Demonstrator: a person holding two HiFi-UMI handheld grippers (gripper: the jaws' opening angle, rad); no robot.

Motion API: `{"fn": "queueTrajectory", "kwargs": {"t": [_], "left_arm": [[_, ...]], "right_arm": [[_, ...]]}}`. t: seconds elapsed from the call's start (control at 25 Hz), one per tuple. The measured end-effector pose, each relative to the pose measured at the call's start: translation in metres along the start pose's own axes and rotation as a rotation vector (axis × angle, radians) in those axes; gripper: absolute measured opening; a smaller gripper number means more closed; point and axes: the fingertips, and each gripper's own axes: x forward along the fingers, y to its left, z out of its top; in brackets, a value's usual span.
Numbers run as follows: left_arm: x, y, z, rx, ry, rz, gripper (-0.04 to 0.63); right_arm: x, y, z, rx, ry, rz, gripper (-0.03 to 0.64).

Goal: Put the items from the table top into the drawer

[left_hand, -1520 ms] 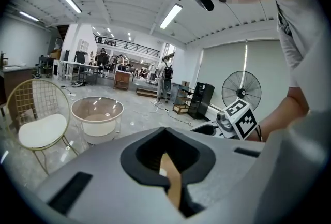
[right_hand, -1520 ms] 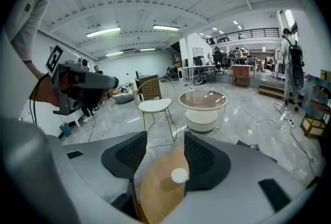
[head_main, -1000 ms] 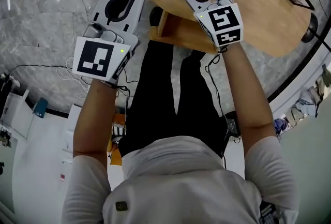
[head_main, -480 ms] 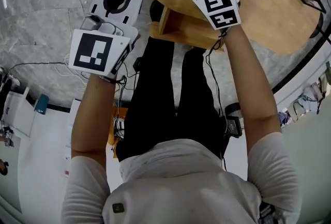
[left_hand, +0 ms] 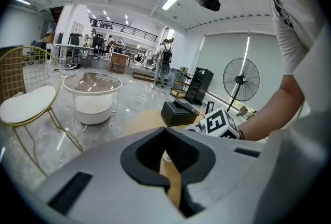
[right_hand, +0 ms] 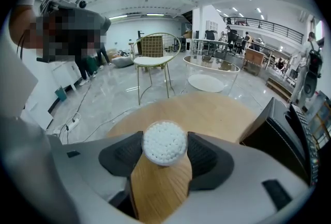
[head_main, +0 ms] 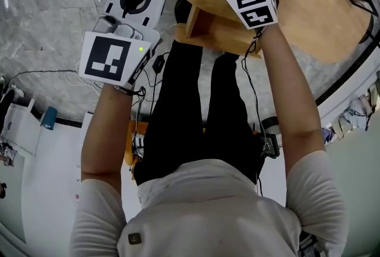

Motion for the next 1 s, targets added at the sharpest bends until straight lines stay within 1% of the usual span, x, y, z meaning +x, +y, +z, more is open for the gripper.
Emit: {"fn": "queueTrajectory", "kwargs": {"t": [0.36,0.52,0.64,0.76,0.92,1.0], "left_arm": [[-0.009,-0.012,0.0,0.009,-0.006,0.007,0.009],[-0.015,-0.031,0.001,0.03,-0.031,-0.009,0.009],[-0.022,-0.047,0.0,0.037,-0.038,-0.008,0.009],[-0.029,-0.061,-0.007,0.031,-0.029,0.009,0.009],[-0.033,-0.087,-0.025,0.049,-0.031,-0.008,0.009],[-0.037,-0.096,-0.035,0.047,-0.023,0.0,0.009]], "right_arm": [[-0.018,0.011,-0.003,-0.01,-0.002,-0.011,0.279],[-0.034,0.024,-0.009,-0.019,-0.004,-0.013,0.279],[-0.048,0.036,-0.014,-0.033,-0.002,-0.01,0.279],[-0.061,0.051,-0.025,-0.044,-0.002,-0.002,0.279],[-0.076,0.075,-0.048,-0.065,0.004,0.019,0.279],[-0.083,0.089,-0.061,-0.069,0.009,0.031,0.279]]}}
